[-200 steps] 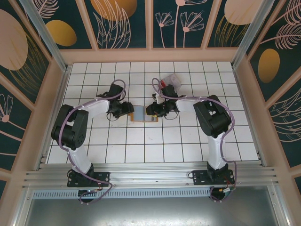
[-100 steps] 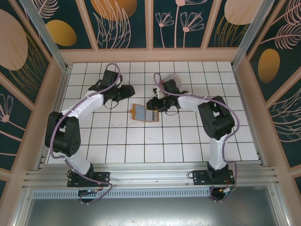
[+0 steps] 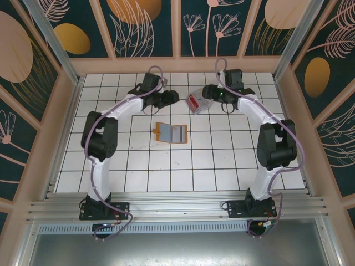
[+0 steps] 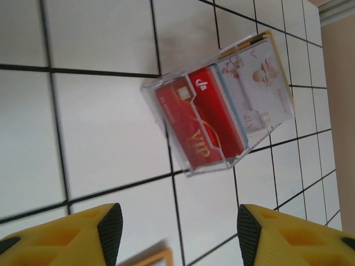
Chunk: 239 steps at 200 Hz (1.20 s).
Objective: Put the credit cards into the card holder
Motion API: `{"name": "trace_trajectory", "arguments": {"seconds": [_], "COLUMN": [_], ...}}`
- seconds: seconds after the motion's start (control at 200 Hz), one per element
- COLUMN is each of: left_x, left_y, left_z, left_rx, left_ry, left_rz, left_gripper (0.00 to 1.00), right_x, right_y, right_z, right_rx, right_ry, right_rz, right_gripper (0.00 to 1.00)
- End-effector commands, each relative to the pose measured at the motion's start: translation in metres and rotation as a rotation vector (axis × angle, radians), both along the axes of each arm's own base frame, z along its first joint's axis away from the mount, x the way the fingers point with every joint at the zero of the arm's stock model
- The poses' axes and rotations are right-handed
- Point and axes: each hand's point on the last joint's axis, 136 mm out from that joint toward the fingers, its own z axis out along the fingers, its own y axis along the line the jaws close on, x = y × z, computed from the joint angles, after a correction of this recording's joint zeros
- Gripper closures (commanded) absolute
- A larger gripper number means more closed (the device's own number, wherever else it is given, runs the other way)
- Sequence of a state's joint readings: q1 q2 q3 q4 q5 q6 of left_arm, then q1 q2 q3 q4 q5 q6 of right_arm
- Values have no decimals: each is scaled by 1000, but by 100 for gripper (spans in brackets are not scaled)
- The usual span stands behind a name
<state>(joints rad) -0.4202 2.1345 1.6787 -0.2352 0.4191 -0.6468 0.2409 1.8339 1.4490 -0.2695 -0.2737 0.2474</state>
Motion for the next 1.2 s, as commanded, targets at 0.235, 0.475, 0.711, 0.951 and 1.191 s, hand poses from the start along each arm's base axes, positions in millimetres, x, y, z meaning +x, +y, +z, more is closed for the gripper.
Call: {"name": "trace_trajectory", "arguments": {"seconds": [0.235, 0.475, 0.711, 0.951, 1.191], "left_x": [50, 52, 47, 43, 36], "left_y": [-42, -62, -69, -69, -65], "left_z": [-34, -59, -75, -87, -102], "left_rx": [-26, -40, -45, -49, -30], "left_ry": [25, 58, 89, 109, 136], "left_rz": [1, -21, -34, -34, -28], "left_gripper": [41, 41, 41, 41, 42], "right_x": [51, 63, 68, 68, 70], "right_y": [-14, -16, -21, -29, -38], "right_z": [-54, -69, -84, -92, -78], "right_rx": [-244, -294, -320, -340, -348], "right_ry": [96, 120, 159, 183, 158], "right_rz": [28, 26, -6, -11, -43], "right_gripper": [34, 33, 33, 34, 34]}}
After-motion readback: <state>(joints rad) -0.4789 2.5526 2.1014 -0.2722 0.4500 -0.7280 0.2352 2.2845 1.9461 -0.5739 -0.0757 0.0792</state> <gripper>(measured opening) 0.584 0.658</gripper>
